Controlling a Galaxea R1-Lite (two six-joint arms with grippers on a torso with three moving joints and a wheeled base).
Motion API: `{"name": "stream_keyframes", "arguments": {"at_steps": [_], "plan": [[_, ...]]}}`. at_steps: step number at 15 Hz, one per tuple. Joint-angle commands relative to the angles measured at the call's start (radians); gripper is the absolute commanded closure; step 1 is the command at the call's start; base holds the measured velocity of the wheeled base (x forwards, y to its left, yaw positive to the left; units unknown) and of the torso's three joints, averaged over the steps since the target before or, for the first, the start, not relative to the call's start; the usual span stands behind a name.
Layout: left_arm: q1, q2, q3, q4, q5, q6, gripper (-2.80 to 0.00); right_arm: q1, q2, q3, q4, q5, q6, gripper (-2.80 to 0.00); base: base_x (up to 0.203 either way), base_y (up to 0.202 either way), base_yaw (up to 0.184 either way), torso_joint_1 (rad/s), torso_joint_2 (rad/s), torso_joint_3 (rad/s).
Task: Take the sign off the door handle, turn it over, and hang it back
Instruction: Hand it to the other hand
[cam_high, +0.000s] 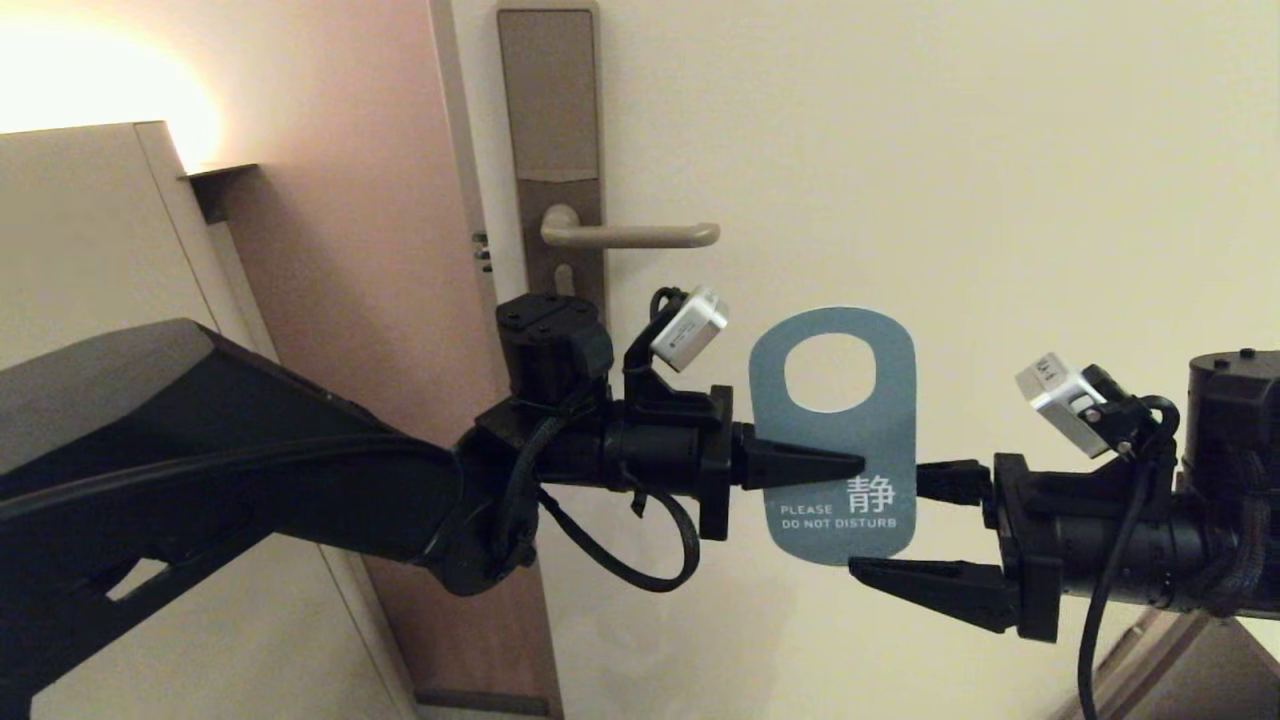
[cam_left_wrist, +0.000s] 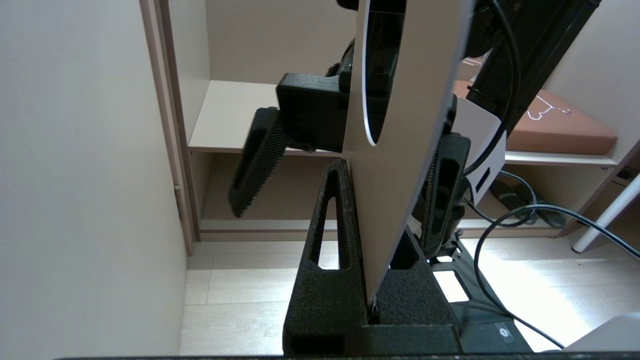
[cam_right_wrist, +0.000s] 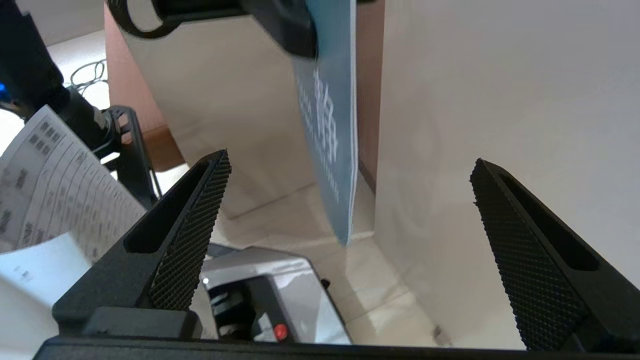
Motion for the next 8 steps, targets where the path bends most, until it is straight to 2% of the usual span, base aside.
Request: {"name": "stream_keyframes", "arguments": {"at_steps": [1, 8], "plan": [[-0.001, 0.001, 0.000, -0.006, -0.005, -0.003, 0.00, 0.001, 0.027, -0.001, -0.025, 0.004, 0.000, -2.80, 0.000, 0.000, 0.000, 0.000, 0.00, 0.000], [-0.009, 0.022, -0.026, -0.006, -0.004, -0.005, 0.00, 0.034, 0.038, -0.010, -0.041, 0.004, 0.000, -2.80, 0.000, 0.000, 0.000, 0.000, 0.00, 0.000]]}}
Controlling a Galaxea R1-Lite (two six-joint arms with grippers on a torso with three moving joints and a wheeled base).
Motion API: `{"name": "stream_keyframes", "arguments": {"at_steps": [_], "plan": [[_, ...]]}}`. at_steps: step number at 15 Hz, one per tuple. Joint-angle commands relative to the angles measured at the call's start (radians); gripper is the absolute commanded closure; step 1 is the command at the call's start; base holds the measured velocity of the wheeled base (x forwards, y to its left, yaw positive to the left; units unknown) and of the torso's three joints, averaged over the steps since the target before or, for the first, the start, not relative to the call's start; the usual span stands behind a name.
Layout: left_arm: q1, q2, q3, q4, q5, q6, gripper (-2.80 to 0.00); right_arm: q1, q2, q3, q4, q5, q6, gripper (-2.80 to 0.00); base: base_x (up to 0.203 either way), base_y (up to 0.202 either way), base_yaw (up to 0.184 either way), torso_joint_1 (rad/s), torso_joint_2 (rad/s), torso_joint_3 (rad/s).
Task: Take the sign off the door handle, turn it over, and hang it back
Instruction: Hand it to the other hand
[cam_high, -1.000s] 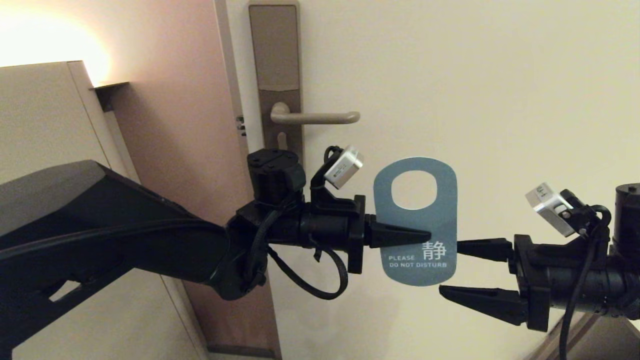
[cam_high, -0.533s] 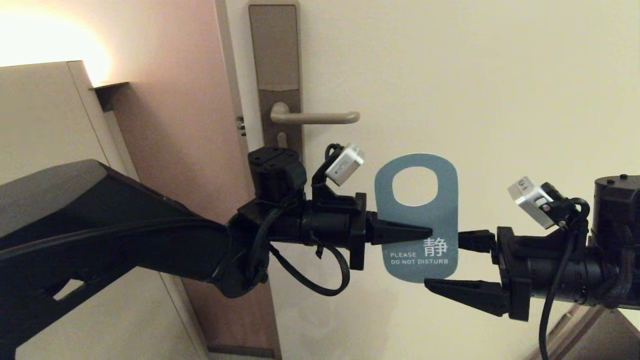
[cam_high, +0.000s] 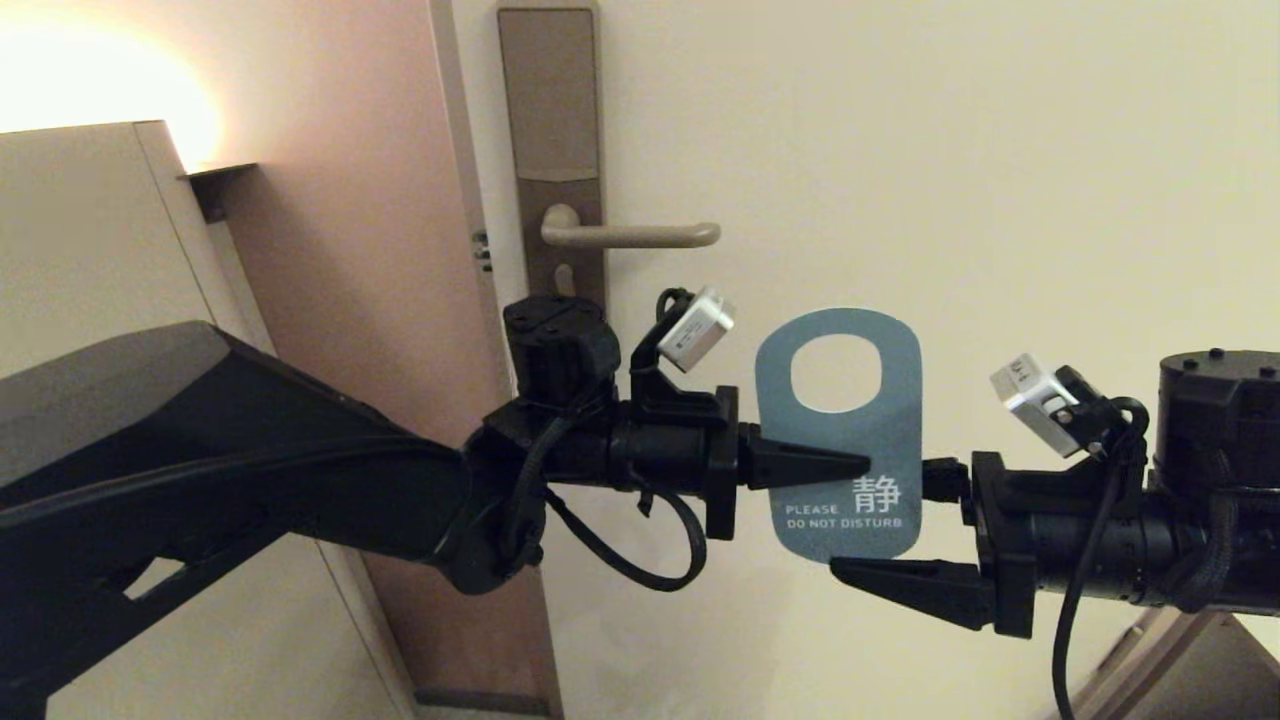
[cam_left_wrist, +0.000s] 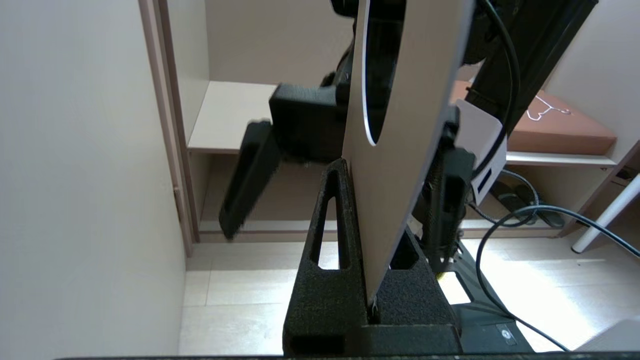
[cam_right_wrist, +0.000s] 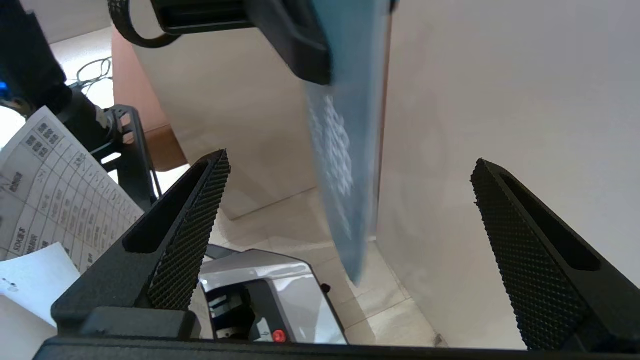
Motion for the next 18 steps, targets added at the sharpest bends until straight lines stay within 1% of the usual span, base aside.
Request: {"name": "stream_keyframes", "arguments": {"at_steps": [1, 6, 7, 18], "plan": [[-0.005, 0.014, -0.015, -0.006, -0.005, -0.002, 0.00, 0.009, 0.002, -0.004, -0.004, 0.005, -0.001, -2.80, 0.000, 0.000, 0.000, 0.000, 0.00, 0.000], [-0.009, 0.020, -0.014, -0.006, -0.005, -0.002, 0.00, 0.009, 0.009, -0.007, -0.006, 0.005, -0.001, -2.80, 0.000, 0.000, 0.000, 0.000, 0.00, 0.000], [-0.009, 0.020, -0.015, -0.006, -0.005, -0.002, 0.00, 0.009, 0.009, -0.007, -0.006, 0.005, -0.001, 0.00, 0.000, 0.000, 0.000, 0.000, 0.00, 0.000], [-0.022, 0.034, -0.016, -0.006, -0.007, -0.004, 0.00, 0.009, 0.027, -0.011, -0.006, 0.005, -0.003, 0.00, 0.000, 0.000, 0.000, 0.000, 0.00, 0.000]]}}
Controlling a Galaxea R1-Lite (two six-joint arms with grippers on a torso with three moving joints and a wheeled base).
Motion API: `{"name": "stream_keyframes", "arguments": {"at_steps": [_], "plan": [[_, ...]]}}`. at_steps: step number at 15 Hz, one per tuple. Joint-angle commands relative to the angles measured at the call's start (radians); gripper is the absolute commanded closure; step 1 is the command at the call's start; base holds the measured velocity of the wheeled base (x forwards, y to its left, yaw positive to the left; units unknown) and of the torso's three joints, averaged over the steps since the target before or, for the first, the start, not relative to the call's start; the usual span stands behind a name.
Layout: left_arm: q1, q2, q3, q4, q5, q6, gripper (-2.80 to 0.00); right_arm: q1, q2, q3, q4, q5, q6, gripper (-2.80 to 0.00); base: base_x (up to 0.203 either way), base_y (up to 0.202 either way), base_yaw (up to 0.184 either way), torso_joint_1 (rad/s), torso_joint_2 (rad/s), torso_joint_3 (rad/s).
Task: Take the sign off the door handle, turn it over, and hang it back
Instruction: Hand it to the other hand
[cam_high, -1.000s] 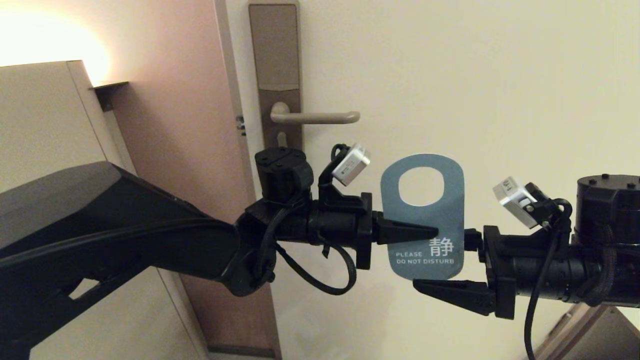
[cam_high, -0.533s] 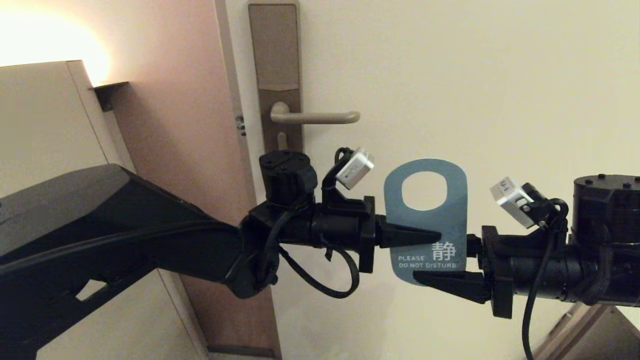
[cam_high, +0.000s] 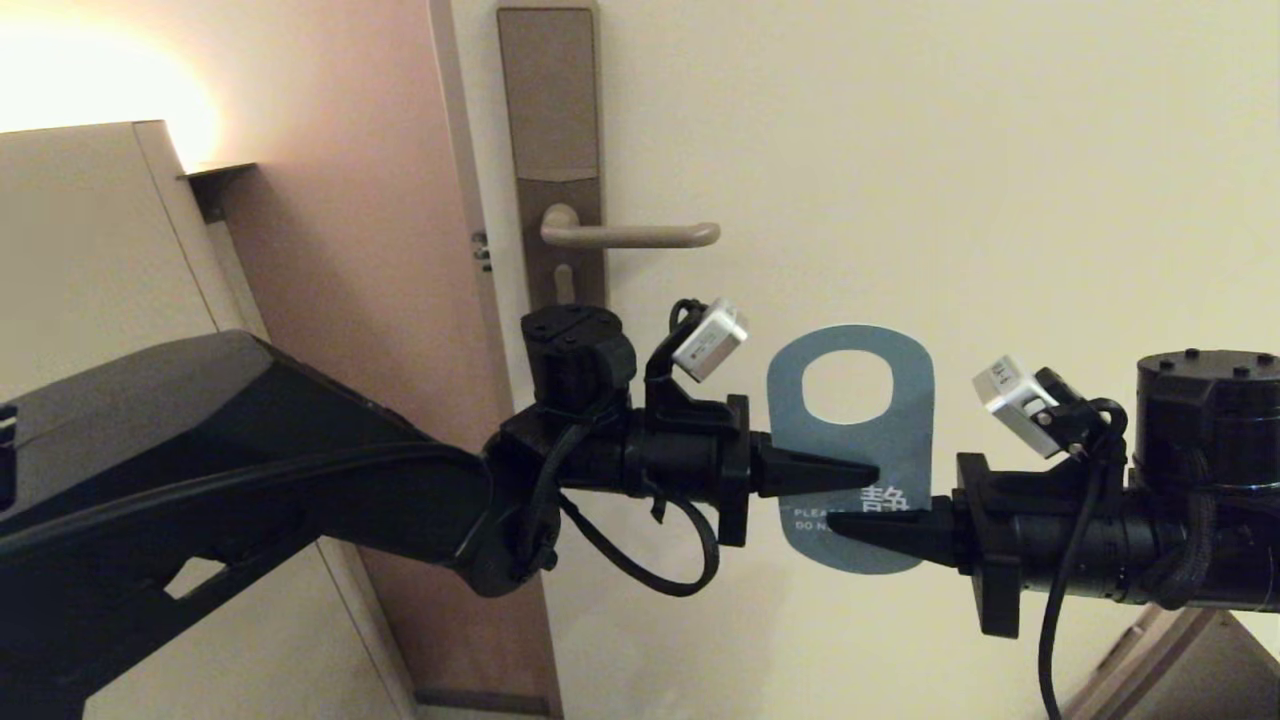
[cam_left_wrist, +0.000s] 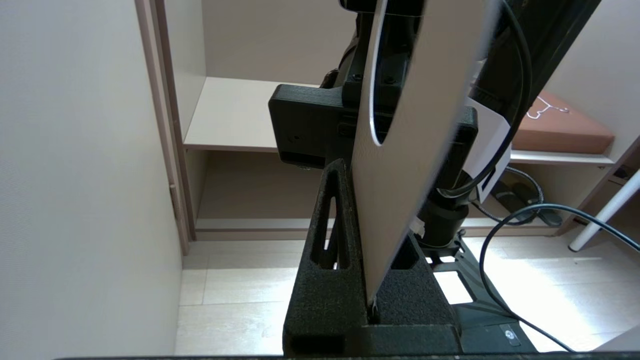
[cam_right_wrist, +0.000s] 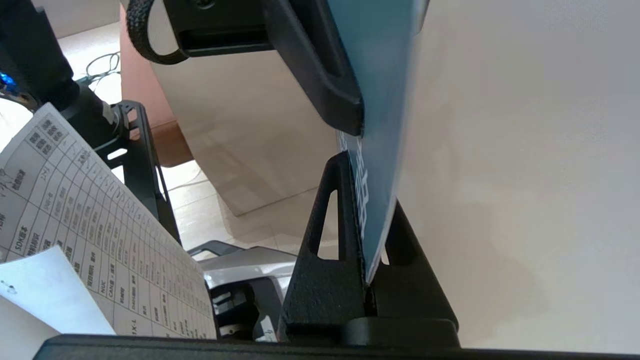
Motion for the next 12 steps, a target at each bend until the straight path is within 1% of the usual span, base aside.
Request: {"name": "stream_keyframes", "arguments": {"at_steps": [1, 5, 6, 9, 12], "plan": [[-0.004, 0.012, -0.001, -0.006, -0.008, -0.002, 0.00, 0.000, 0.001, 0.000, -0.004, 0.003, -0.002, 0.00, 0.000, 0.000, 0.000, 0.000, 0.00, 0.000], [-0.026, 0.015, -0.004, -0.007, -0.008, -0.001, 0.00, 0.000, 0.001, 0.001, -0.004, 0.003, -0.002, 0.00, 0.000, 0.000, 0.000, 0.000, 0.00, 0.000], [-0.027, 0.015, -0.002, -0.007, -0.007, 0.001, -2.80, 0.000, 0.000, 0.003, -0.004, 0.003, -0.002, 0.00, 0.000, 0.000, 0.000, 0.000, 0.00, 0.000], [-0.023, 0.011, 0.005, -0.033, -0.007, -0.005, -2.80, 0.000, -0.005, 0.004, -0.004, 0.003, -0.002, 0.00, 0.000, 0.000, 0.000, 0.000, 0.00, 0.000], [-0.014, 0.002, 0.044, -0.105, -0.007, -0.056, -2.80, 0.000, -0.009, 0.006, -0.004, 0.002, -0.003, 0.00, 0.000, 0.000, 0.000, 0.000, 0.00, 0.000]]}}
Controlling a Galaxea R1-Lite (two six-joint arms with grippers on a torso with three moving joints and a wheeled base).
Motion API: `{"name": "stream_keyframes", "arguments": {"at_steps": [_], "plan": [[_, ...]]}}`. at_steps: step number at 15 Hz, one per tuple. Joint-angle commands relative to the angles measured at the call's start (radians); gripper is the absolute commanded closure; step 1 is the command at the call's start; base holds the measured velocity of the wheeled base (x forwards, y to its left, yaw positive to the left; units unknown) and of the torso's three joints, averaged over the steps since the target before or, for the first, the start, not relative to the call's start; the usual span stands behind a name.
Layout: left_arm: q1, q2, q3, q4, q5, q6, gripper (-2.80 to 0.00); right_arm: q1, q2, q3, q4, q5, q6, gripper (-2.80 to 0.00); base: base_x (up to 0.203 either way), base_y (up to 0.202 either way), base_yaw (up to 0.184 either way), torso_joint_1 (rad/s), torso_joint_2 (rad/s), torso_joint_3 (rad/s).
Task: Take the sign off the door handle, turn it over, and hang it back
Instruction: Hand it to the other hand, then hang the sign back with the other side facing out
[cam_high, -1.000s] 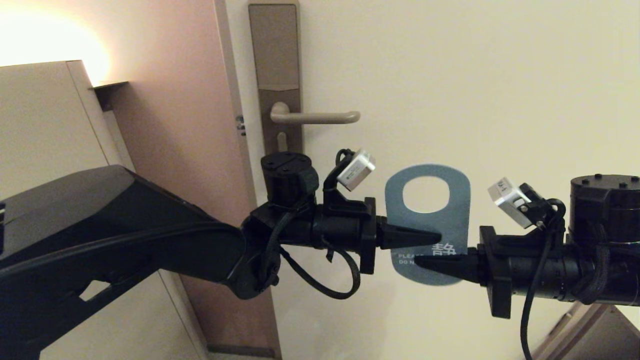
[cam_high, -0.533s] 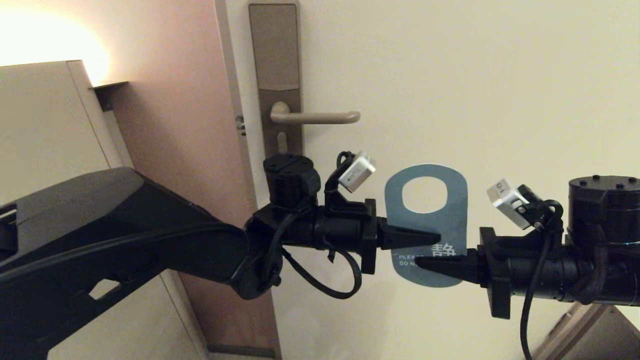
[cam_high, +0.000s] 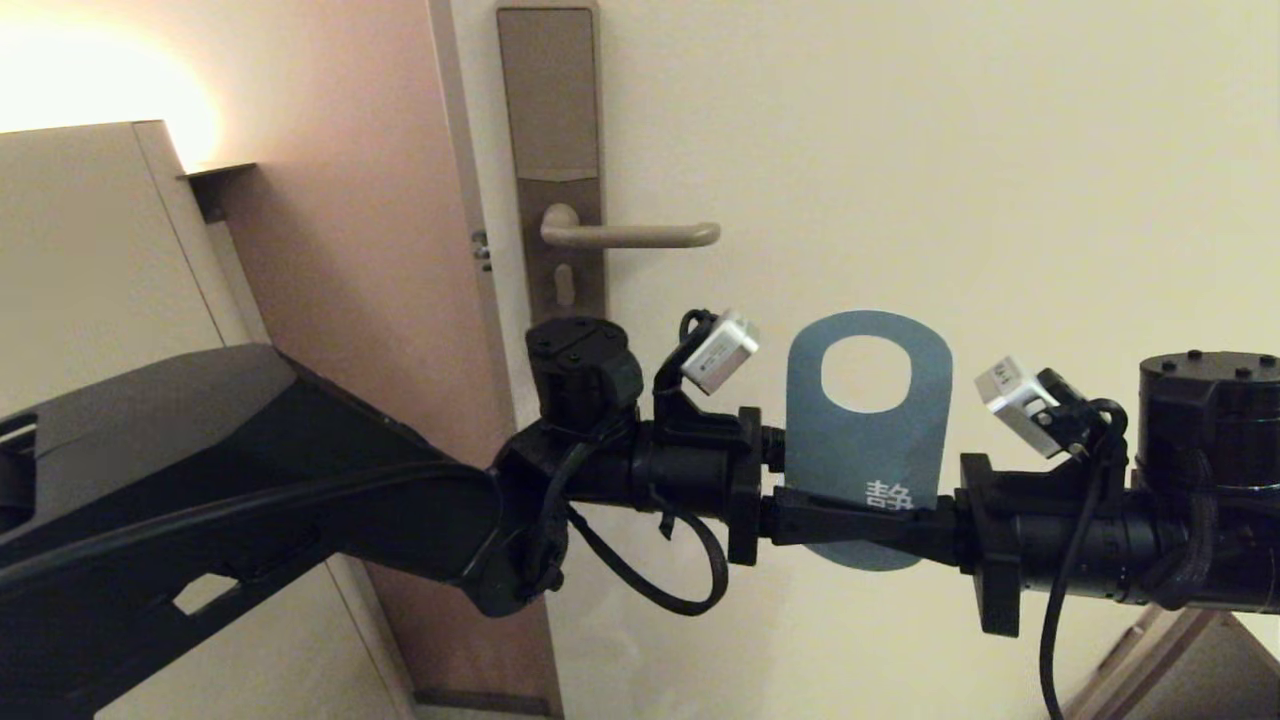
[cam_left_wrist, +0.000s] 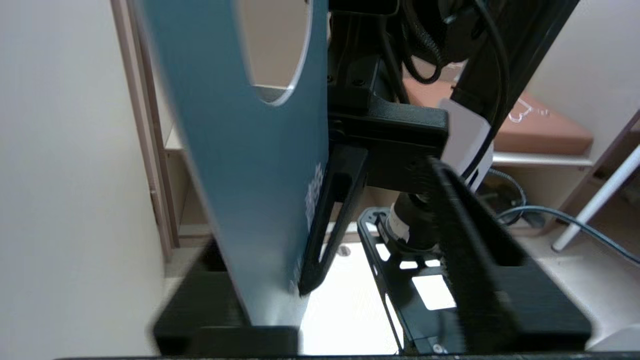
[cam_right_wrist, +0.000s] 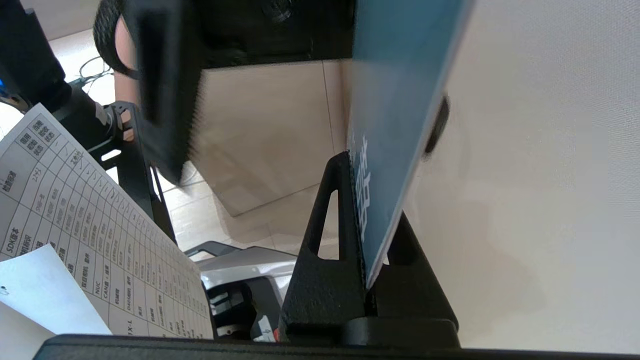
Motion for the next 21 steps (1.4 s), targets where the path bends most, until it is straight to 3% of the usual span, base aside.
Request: {"name": "stream_keyframes", "arguments": {"at_steps": [1, 7, 14, 15, 21], "plan": [[0.007, -0.005, 0.031, -0.053, -0.004, -0.017, -2.80, 0.001, -0.010, 0.001, -0.003, 0.006, -0.001, 0.00, 0.000, 0.000, 0.000, 0.000, 0.00, 0.000], [0.102, -0.040, 0.161, -0.197, -0.001, -0.056, -2.80, -0.001, -0.019, 0.009, -0.003, 0.003, -0.003, 0.00, 0.000, 0.000, 0.000, 0.000, 0.00, 0.000], [0.178, -0.188, 0.334, -0.224, -0.002, -0.048, -2.80, -0.002, -0.023, 0.010, -0.003, -0.001, -0.007, 0.00, 0.000, 0.000, 0.000, 0.000, 0.00, 0.000], [0.185, -0.202, 0.359, -0.244, -0.003, -0.046, 0.00, -0.002, -0.025, 0.015, -0.003, -0.003, -0.007, 0.00, 0.000, 0.000, 0.000, 0.000, 0.00, 0.000], [0.195, -0.356, 0.504, -0.261, 0.043, -0.032, 0.00, -0.015, -0.043, 0.018, -0.003, -0.022, -0.007, 0.00, 0.000, 0.000, 0.000, 0.000, 0.00, 0.000]]}}
